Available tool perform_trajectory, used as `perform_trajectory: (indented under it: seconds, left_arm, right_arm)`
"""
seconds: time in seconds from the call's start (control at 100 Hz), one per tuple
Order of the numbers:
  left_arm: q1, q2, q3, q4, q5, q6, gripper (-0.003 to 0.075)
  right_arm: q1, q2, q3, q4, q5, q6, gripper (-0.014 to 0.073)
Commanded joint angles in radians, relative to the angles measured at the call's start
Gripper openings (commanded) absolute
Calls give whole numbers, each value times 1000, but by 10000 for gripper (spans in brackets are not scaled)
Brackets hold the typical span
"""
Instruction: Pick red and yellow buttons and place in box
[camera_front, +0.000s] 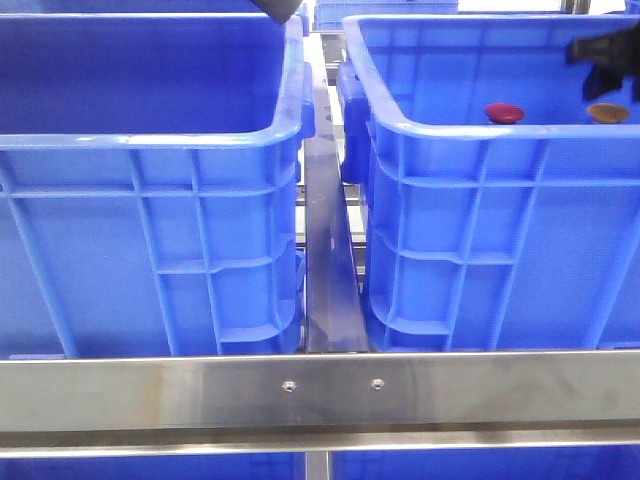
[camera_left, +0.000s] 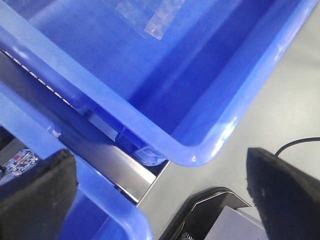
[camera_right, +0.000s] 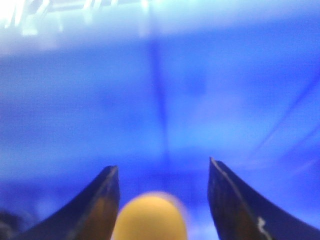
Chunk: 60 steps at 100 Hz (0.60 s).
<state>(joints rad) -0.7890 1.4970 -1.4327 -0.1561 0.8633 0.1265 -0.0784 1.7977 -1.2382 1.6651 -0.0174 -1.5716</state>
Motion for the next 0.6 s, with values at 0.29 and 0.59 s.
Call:
perform_trajectory:
  seconds: [0.29,0.59]
  left_arm:
    - [-4,-43,-33,-23,-52,-1,636]
    - [-4,-43,-33,-17,-69,-1,636]
  right_arm:
    - [-7,-302,151,0,-19,-12,406]
    - [-7,-612,379,5,5,-12,44]
